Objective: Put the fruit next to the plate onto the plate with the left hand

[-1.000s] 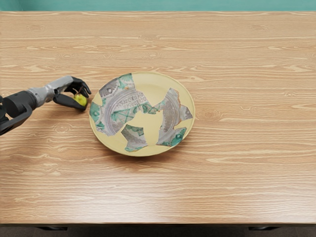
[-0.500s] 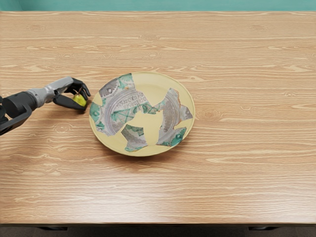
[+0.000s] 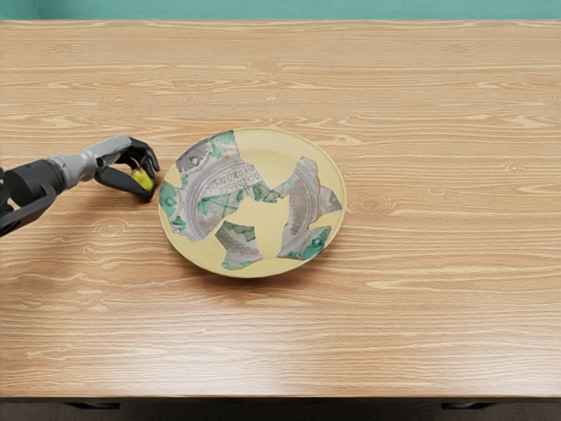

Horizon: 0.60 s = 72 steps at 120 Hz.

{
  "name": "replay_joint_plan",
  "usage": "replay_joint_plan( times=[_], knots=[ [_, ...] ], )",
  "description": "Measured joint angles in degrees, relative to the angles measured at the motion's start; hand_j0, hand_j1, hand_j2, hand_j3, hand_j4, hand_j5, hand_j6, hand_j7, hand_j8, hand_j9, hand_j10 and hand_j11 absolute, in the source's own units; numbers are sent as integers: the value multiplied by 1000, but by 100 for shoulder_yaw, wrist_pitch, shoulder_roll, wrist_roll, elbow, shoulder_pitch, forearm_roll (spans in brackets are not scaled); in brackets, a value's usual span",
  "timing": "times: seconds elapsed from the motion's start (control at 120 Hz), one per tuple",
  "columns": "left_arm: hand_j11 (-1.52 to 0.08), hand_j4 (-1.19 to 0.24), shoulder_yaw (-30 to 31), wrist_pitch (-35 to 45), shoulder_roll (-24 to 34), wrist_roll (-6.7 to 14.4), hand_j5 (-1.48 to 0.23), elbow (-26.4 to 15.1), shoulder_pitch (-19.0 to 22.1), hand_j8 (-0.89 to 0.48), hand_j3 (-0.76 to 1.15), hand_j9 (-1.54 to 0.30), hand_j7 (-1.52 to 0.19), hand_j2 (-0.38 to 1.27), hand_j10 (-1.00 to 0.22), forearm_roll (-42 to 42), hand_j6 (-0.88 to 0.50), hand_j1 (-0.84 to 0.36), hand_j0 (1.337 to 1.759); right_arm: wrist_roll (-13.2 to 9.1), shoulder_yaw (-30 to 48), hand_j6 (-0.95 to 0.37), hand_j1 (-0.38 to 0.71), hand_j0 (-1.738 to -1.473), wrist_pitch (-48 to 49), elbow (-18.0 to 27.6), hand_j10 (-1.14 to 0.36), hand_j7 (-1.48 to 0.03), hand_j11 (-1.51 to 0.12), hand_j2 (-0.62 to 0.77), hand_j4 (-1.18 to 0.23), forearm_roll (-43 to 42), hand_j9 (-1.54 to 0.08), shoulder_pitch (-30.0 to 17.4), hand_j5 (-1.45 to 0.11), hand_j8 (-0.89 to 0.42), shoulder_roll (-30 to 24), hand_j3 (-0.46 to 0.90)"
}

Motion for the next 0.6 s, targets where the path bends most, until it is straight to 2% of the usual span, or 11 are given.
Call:
replay_joint_plan(
  times=[0.167,0.317,0.6],
  knots=[
    [-989,-735,2,-64,76,-3,-996,-7,-44,-508,0,-985,-995,379,-534,0,-735,-298,1654,0,-3,0,-349,-1658,0,0,0,0,0,0,0,0,0,0,0,0,0,0],
    [-995,-752,6,-143,134,-1,-1002,-35,-88,-555,0,-996,-1000,469,-593,3,-753,-299,1655,0,-3,0,-349,-1658,0,0,0,0,0,0,0,0,0,0,0,0,0,0],
    [-988,-750,8,-192,215,-10,-1005,-47,-88,-543,0,-1001,-1004,576,-577,1,-750,-355,1657,0,-3,0,-349,-1658,0,7,0,0,0,0,0,0,0,19,0,0,0,0]
  ],
)
